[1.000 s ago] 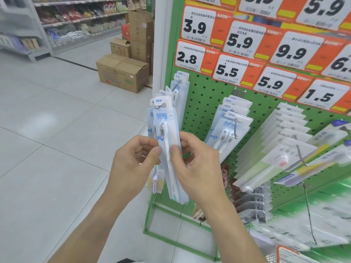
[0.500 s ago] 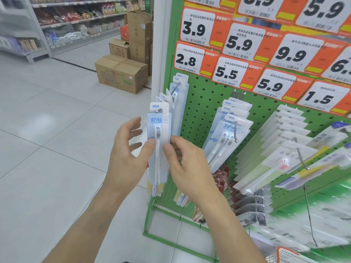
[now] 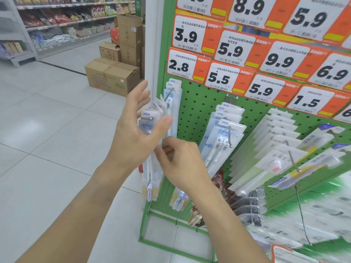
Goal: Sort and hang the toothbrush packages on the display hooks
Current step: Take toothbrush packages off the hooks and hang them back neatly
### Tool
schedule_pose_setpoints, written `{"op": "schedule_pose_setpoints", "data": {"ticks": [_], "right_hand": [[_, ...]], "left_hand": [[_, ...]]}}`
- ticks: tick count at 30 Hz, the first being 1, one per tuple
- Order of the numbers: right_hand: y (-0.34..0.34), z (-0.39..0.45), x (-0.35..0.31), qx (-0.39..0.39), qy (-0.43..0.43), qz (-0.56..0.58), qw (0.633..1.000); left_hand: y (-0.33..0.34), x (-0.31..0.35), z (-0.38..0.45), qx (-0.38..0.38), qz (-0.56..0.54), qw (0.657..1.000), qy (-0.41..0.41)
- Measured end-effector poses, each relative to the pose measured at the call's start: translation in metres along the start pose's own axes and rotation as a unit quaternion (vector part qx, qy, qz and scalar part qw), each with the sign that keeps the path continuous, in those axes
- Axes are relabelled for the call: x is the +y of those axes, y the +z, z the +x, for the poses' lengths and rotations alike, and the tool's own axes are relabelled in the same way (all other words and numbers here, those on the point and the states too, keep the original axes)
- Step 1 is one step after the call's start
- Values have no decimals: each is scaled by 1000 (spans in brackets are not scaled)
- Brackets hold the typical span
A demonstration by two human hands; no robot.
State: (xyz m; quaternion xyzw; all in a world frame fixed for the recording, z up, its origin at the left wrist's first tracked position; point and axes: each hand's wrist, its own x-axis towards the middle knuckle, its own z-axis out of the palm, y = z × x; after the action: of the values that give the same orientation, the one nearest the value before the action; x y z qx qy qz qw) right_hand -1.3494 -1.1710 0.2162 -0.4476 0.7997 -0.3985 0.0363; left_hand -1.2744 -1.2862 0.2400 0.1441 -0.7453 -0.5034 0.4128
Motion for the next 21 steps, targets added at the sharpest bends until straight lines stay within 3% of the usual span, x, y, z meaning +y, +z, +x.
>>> {"op": "schedule_pose_setpoints", "data": {"ticks": [3,8,15,18,21], "right_hand": [[-6,0,-7,-31,6,-31,999],[-43,9,-19,-144,101,-228,958],[-50,62,-35,69,120,-97,986],[-31,89,-30,165,95,-31,981],[-18,111,-23,209,100,23,973]], "left_hand": [[3,1,11,-11,18,999,40],[8,-2,20,-17,34,997,69],[9,-7,25,-12,38,998,56],[8,-8,27,-18,47,997,55],[5,-8,29,-37,33,998,28]]}}
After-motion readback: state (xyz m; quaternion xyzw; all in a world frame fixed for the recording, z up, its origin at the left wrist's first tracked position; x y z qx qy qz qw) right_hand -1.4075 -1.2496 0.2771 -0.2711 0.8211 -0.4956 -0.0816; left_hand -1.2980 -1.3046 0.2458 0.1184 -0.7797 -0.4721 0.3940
